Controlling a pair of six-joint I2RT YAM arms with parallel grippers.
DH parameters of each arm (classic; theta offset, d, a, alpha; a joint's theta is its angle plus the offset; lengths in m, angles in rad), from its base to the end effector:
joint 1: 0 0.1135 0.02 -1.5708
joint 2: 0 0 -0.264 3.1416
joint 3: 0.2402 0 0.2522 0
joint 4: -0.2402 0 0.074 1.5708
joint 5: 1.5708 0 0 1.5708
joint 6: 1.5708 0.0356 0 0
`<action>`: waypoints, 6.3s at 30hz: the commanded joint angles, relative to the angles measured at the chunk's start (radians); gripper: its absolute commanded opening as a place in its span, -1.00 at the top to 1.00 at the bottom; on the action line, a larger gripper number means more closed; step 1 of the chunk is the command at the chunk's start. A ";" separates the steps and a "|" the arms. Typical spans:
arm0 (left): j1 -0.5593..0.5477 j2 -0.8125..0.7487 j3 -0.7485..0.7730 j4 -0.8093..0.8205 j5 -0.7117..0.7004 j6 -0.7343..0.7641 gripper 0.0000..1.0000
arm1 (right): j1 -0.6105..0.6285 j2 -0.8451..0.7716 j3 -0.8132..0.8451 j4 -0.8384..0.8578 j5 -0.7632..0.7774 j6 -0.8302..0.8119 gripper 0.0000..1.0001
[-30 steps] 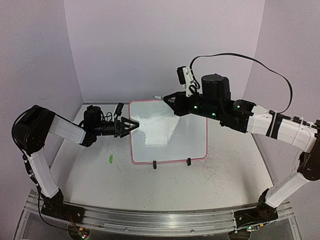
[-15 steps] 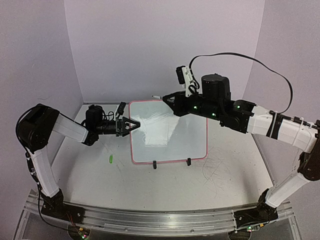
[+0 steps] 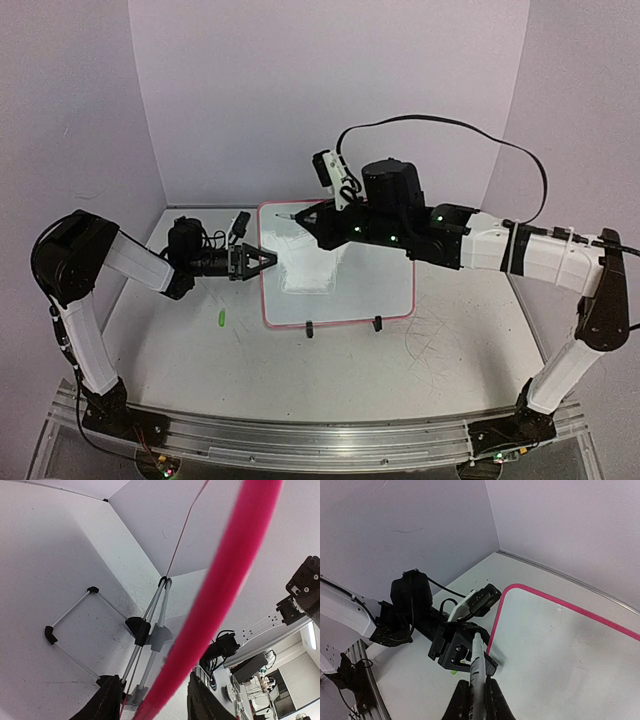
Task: Write a sentence on the whiteboard
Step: Hold the whiteboard at the center of the board, then write a sentence on the whiteboard.
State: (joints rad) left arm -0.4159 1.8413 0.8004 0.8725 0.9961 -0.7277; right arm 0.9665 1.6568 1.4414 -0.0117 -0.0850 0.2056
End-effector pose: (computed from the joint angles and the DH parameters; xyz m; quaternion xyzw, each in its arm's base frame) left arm 0.3156 -0.1720 0.1712 0.2002 0.7110 -0.6136 0.2791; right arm 0.2256 0.3321 0.3581 -0.3149 0.7162 0.3716 0.4997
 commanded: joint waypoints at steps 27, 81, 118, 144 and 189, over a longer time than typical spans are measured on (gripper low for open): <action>0.009 0.017 -0.022 0.094 0.024 0.199 0.91 | 0.032 0.177 0.196 -0.051 0.233 0.047 1.00; 0.009 0.025 -0.038 0.095 0.030 0.220 1.00 | 0.032 0.269 0.250 -0.015 0.306 0.075 1.00; 0.009 0.013 -0.037 0.094 0.033 0.215 1.00 | 0.050 0.284 0.228 -0.055 0.238 0.102 1.00; 0.009 0.012 -0.037 0.094 0.036 0.212 1.00 | 0.050 0.211 0.141 -0.083 0.295 0.106 1.00; 0.008 0.013 -0.052 0.092 0.007 0.198 1.00 | 0.049 0.116 0.005 0.089 0.193 0.066 1.00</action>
State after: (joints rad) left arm -0.4114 1.8549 0.7631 0.9695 1.0172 -0.5030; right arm 1.0191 1.7699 1.4178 0.0172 0.1366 0.2730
